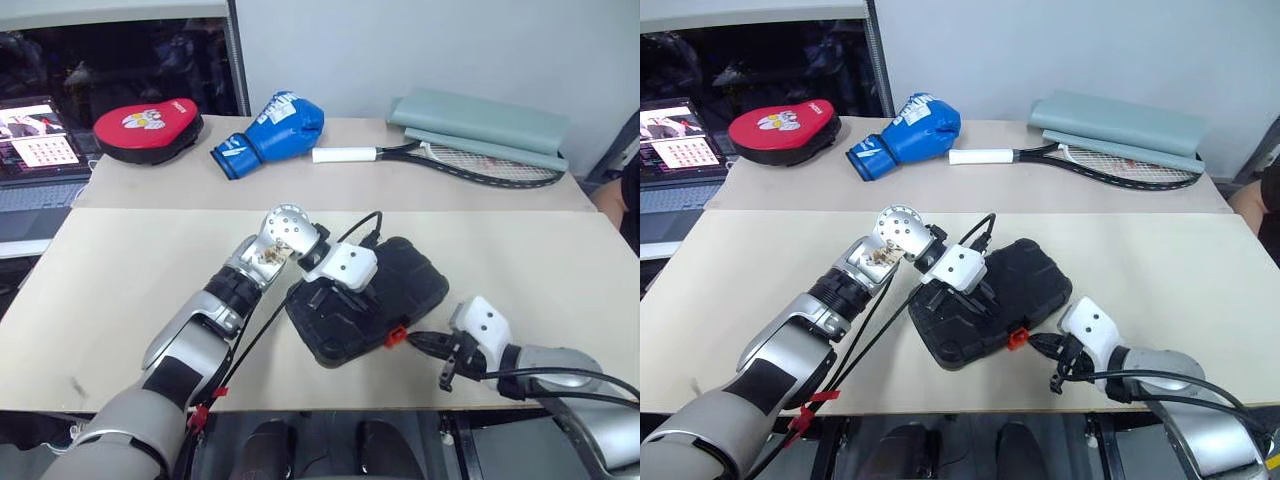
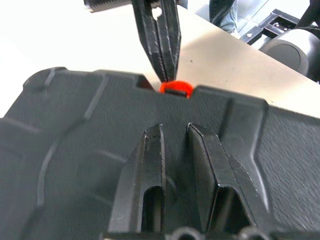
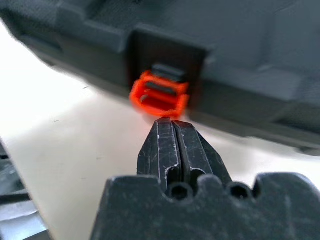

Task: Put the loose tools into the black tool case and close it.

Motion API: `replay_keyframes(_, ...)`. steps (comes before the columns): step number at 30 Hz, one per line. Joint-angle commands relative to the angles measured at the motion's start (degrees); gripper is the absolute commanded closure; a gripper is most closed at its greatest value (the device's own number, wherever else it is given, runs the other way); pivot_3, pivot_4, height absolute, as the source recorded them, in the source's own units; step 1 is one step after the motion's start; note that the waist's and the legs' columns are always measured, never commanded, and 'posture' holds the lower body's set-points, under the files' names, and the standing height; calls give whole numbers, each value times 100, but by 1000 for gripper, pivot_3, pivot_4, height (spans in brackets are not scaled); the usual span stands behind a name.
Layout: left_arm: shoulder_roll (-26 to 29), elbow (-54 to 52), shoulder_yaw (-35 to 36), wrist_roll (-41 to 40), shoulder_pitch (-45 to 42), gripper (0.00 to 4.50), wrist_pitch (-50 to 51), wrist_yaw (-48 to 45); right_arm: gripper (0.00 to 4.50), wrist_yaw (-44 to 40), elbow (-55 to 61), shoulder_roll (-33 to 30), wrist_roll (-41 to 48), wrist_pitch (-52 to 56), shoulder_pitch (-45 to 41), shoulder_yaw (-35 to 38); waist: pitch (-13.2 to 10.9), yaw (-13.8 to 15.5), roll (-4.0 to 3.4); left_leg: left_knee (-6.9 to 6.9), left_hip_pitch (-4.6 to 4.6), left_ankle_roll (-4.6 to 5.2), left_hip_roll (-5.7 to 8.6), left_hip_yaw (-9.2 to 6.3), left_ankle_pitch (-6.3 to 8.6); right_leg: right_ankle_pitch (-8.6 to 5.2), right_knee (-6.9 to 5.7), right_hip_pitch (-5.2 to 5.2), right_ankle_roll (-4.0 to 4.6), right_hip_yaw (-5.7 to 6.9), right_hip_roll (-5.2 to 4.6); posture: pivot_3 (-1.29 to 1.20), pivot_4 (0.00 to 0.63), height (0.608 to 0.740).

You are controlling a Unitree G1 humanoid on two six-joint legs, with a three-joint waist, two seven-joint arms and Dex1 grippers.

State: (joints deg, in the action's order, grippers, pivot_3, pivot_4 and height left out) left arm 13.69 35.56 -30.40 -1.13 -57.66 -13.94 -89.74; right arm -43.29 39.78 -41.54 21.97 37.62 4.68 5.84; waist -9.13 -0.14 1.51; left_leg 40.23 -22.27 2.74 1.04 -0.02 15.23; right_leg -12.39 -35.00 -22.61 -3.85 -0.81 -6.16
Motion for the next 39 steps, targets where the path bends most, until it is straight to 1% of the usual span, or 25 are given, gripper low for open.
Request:
replay_keyframes(1, -62, 340, -502, 564, 300, 3611, 7, -76, 4500, 63, 385, 25, 302, -62, -167, 245, 3, 52, -1, -1, 5, 0, 1, -6, 0, -3, 1, 9, -3, 2, 0, 0, 150, 737)
replay_keyframes(5, -96, 374, -454, 593, 285, 3611, 10, -76, 4500, 58, 534, -127, 370, 49, -53, 270, 12, 100, 19, -26, 4, -2, 6, -17, 1, -19, 14, 12, -3, 14, -4, 0, 150, 737)
replay_keyframes(8, -106, 369, -434, 588, 283, 3611, 31, -79, 4500, 34, 711, -238, 498, 103, 201, 500, 12, 104, 20, -27, 0, 7, 22, -13, 10, -4, 15, 11, 25, 9, -19, 0, 150, 737)
replay_keyframes(11, -106, 408, -423, 598, 270, 3611, 13, -71, 4500, -263, 923, -454, 727, 146, 833, 1014, 12, 120, 20, -28, -2, 10, 26, -15, 12, -5, 16, 13, 25, 11, -25, 0, 150, 737)
replay_keyframes(13, -110, 440, -416, 601, 248, 3611, 4, -67, 4500, -358, 938, -553, 738, 109, 1131, 1094, 15, 111, 29, -30, 2, 10, 24, -17, 12, -22, 17, 17, 0, 14, -24, 0, 150, 737)
replay_keyframes(19, -137, 521, -387, 587, 187, 3611, -3, -66, 4500, -180, 592, -524, 441, -29, 1167, 628, 19, 88, 32, -31, 21, 9, 17, -16, 12, -32, 20, 35, -13, 14, -24, 0, 150, 737)
replay_keyframes(25, -142, 546, -368, 594, 148, 3611, -2, -66, 4500, -152, 93, -505, 38, -250, 1082, -2, 19, 89, 33, -34, 14, 8, 17, -16, 12, -33, 22, 27, -14, 14, -25, 0, 150, 737)
replay_keyframes(29, -142, 542, -353, 596, 126, 3611, 15, -56, 4500, -156, -76, -501, -91, -343, 1138, -187, 19, 90, 33, -34, 10, 8, 18, -16, 12, -33, 22, 25, -13, 14, -25, 0, 150, 737)
replay_keyframes(33, -144, 548, -344, 595, 104, 3611, 26, -48, 4500, -89, -217, -386, -144, -422, 1063, -317, 19, 89, 33, -34, 12, 8, 18, -16, 12, -33, 22, 25, -13, 14, -25, 0, 150, 737)
replay_keyframes(39, -144, 549, -334, 588, 90, 3611, 36, -55, 4500, 144, -555, -23, -372, -580, 822, -654, 19, 88, 33, -34, 11, 8, 17, -16, 12, -33, 22, 23, -13, 15, -24, 0, 150, 737)
